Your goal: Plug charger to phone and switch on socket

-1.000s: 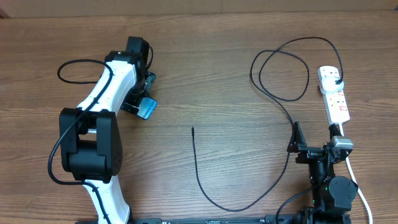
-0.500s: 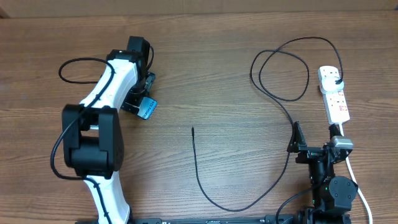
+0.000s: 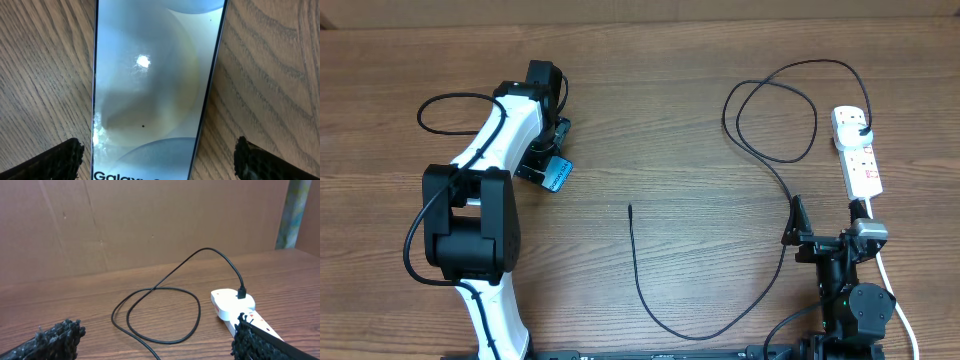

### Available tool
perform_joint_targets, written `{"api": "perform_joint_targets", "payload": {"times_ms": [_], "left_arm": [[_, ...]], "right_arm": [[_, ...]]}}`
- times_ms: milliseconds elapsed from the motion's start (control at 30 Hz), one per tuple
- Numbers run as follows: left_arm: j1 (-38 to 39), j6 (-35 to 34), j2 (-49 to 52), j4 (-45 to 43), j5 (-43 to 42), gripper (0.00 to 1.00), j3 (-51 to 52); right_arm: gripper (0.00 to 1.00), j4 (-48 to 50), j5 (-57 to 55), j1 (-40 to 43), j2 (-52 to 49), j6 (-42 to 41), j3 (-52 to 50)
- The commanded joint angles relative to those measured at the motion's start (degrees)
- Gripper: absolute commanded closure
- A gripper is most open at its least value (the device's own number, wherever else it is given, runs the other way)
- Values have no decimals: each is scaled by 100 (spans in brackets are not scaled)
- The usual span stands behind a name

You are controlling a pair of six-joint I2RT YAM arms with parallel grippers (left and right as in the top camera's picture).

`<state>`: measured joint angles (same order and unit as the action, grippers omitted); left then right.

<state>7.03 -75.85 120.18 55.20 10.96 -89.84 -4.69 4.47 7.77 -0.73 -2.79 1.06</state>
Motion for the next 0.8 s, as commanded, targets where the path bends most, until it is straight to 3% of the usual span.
{"api": "perform_joint_targets", "payload": {"times_ms": [0,767], "left_arm": [[2,133,129,-9,129,0,-114],[9,391,269,-63,256,0,-111]], "right_arm": [[0,22,-37,-31,57,-4,-61],[0,22,-37,-31,57,-4,-61]]}}
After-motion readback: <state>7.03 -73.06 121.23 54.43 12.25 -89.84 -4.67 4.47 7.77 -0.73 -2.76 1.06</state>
